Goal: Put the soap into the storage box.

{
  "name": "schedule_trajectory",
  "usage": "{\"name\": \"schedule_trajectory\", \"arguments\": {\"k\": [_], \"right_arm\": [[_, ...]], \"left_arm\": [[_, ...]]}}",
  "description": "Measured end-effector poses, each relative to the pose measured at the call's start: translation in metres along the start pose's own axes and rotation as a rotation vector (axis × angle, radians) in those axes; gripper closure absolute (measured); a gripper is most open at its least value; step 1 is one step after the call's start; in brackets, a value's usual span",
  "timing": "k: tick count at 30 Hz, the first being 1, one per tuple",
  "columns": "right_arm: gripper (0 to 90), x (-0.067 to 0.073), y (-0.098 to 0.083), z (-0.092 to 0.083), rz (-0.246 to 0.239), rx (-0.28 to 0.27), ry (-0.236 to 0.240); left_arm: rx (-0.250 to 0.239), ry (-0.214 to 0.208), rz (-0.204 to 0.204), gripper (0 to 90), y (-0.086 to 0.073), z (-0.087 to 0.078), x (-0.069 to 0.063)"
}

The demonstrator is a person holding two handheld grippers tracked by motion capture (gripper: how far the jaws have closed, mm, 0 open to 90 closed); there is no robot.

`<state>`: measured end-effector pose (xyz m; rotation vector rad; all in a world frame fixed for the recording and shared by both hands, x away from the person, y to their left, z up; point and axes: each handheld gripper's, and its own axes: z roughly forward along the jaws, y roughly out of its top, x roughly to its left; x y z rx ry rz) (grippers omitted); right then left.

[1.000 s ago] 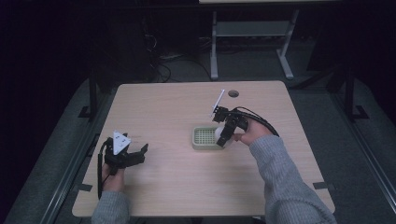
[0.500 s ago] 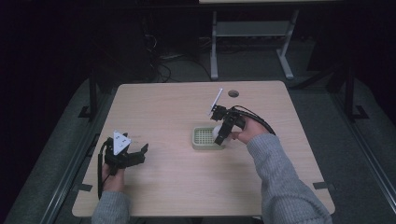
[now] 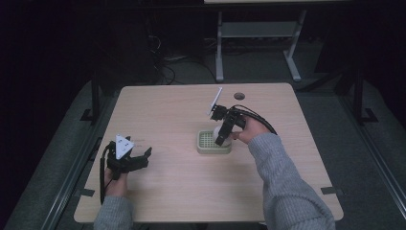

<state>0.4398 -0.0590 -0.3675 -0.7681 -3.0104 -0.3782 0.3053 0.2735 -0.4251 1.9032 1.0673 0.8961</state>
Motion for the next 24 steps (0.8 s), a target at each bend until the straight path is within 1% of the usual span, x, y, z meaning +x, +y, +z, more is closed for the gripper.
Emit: {"name": "schedule_trajectory", "arguments": {"k": [2, 4, 13, 15, 21, 22, 24], "right_arm": [[23.2, -0.001, 0.002, 0.001, -0.003, 0.009, 0.013], [23.1, -0.001, 0.005, 0.002, -0.008, 0.011, 0.005], [23.2, -0.002, 0.016, 0.007, -0.012, 0.007, 0.005], [23.2, -0.002, 0.017, 0.009, -0.018, 0.007, 0.002], [23.2, -0.004, 0.021, 0.013, -0.011, 0.011, -0.007], [23.2, -0.004, 0.021, 0.014, -0.017, 0.009, -0.009], [23.2, -0.004, 0.022, 0.016, -0.010, 0.015, -0.010]], "left_arm": [[0.000, 0.000, 0.002, 14.8, 0.000, 0.000, 0.000], [-0.005, 0.002, 0.003, 14.8, 0.000, 0.000, 0.000], [0.002, -0.002, -0.001, 14.8, 0.000, 0.000, -0.001], [0.006, 0.001, 0.008, 14.8, 0.001, -0.001, 0.000], [0.005, -0.003, 0.006, 14.8, 0.000, 0.000, 0.000], [0.004, -0.002, 0.003, 14.8, 0.000, 0.000, 0.000], [0.003, 0.000, 0.002, 14.8, 0.000, 0.000, 0.000]]}}
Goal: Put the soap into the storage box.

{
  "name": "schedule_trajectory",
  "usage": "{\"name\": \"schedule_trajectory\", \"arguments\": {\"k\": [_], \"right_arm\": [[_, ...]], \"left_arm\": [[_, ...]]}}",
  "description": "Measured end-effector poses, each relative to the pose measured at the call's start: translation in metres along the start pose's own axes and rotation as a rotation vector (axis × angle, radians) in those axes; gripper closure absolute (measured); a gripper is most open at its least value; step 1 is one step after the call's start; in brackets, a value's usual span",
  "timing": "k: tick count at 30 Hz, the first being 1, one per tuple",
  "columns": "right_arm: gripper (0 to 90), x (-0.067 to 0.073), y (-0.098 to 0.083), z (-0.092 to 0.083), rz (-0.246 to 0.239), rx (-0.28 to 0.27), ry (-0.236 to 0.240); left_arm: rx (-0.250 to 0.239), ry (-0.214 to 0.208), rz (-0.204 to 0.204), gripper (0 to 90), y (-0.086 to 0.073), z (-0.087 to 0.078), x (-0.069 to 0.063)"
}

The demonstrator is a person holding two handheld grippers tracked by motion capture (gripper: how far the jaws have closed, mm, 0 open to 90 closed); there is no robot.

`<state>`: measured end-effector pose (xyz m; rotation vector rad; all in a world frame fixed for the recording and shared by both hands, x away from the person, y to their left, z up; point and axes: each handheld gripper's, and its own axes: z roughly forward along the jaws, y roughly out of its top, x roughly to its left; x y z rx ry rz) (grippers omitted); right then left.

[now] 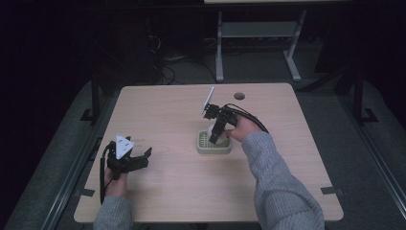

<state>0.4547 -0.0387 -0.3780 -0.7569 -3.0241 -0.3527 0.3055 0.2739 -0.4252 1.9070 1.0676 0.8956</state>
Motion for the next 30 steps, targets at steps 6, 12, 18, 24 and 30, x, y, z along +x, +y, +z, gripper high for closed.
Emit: {"name": "schedule_trajectory", "arguments": {"k": [6, 12, 18, 24, 30], "right_arm": [[23.1, -0.003, 0.002, 0.006, 0.006, -0.003, -0.003], [23.2, -0.004, 0.004, 0.013, 0.015, 0.004, -0.005], [23.2, -0.003, 0.006, 0.021, 0.020, 0.012, -0.018], [23.1, -0.004, 0.006, 0.025, 0.026, 0.016, -0.020], [23.1, -0.003, 0.007, 0.026, 0.026, 0.015, -0.032]], "left_arm": [[0.000, -0.001, -0.005, 14.8, 0.000, 0.000, 0.001], [-0.002, -0.002, -0.003, 14.8, 0.000, 0.000, 0.001], [-0.002, -0.001, -0.011, 14.9, 0.000, 0.000, 0.002], [-0.001, 0.000, -0.014, 14.8, 0.000, 0.000, 0.002], [-0.003, 0.000, -0.016, 14.8, 0.000, -0.001, 0.002]]}}
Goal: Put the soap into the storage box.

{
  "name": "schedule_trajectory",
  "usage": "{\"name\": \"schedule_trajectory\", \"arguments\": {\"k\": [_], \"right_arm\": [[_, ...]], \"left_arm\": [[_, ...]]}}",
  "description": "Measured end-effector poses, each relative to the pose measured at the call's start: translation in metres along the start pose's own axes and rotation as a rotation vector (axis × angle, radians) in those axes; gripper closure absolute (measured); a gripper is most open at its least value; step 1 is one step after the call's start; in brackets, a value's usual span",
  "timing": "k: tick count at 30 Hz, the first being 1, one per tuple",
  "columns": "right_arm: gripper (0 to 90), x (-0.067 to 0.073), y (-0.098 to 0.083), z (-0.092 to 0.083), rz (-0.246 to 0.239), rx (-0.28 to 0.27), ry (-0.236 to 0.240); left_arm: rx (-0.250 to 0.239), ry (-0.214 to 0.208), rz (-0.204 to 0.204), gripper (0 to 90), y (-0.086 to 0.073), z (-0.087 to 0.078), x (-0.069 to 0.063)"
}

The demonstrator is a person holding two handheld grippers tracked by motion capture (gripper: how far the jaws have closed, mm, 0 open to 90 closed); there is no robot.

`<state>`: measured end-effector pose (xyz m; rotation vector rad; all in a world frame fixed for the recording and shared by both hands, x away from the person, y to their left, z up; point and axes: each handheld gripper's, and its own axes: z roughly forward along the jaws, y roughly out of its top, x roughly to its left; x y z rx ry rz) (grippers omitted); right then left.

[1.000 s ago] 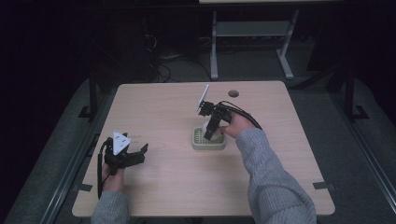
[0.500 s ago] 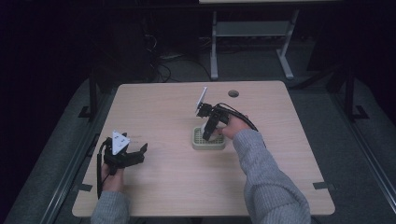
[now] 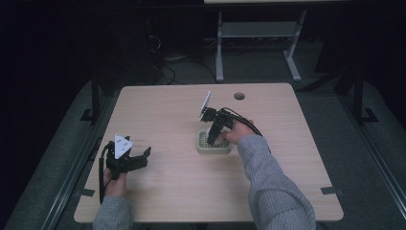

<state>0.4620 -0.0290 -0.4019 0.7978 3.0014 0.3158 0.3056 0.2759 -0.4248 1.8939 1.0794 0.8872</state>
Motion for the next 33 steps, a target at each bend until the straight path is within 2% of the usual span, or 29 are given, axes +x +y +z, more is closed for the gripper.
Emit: {"name": "schedule_trajectory", "arguments": {"k": [27, 33], "right_arm": [[22.9, 0.002, 0.000, 0.012, -0.010, 0.016, -0.012], [23.2, 0.003, 0.001, 0.008, -0.006, -0.010, -0.010]], "left_arm": [[0.000, 0.004, 0.001, 14.8, 0.000, 0.000, 0.001], [-0.001, 0.006, 0.002, 14.8, 0.000, 0.000, 0.001]]}}
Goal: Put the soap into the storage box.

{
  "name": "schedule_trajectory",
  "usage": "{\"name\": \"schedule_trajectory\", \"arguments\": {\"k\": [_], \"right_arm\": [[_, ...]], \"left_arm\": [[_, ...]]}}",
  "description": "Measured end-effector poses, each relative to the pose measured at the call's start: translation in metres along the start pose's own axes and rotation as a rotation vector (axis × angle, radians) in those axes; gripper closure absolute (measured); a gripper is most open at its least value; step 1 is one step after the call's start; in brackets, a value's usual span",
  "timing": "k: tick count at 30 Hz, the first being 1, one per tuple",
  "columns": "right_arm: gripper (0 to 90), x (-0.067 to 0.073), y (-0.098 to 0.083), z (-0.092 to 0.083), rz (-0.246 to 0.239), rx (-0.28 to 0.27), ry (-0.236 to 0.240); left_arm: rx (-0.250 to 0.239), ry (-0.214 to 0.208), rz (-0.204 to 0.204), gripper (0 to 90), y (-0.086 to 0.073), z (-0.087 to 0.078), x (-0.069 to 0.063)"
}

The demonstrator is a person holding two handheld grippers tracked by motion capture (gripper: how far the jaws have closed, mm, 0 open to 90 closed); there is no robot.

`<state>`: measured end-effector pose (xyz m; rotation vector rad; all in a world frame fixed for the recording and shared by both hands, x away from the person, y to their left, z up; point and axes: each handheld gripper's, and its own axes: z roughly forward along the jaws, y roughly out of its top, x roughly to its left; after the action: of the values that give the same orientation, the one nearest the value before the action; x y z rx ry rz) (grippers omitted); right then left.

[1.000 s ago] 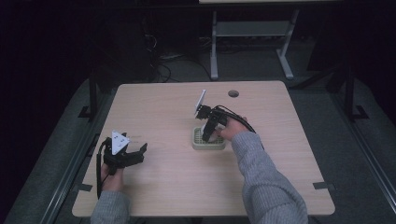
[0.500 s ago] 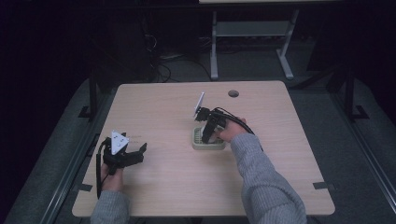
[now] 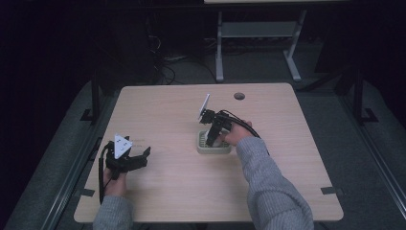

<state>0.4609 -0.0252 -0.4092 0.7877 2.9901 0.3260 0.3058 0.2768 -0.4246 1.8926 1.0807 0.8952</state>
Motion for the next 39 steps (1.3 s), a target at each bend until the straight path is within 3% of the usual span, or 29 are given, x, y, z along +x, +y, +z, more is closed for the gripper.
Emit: {"name": "schedule_trajectory", "arguments": {"k": [15, 39], "right_arm": [[20.9, -0.004, -0.007, -0.007, 0.028, -0.009, 0.018], [20.1, -0.007, -0.032, -0.030, 0.075, -0.070, 0.028]], "left_arm": [[0.002, -0.007, 0.000, 14.8, 0.000, 0.000, -0.001], [-0.001, -0.002, 0.007, 14.8, 0.000, 0.000, -0.002]]}}
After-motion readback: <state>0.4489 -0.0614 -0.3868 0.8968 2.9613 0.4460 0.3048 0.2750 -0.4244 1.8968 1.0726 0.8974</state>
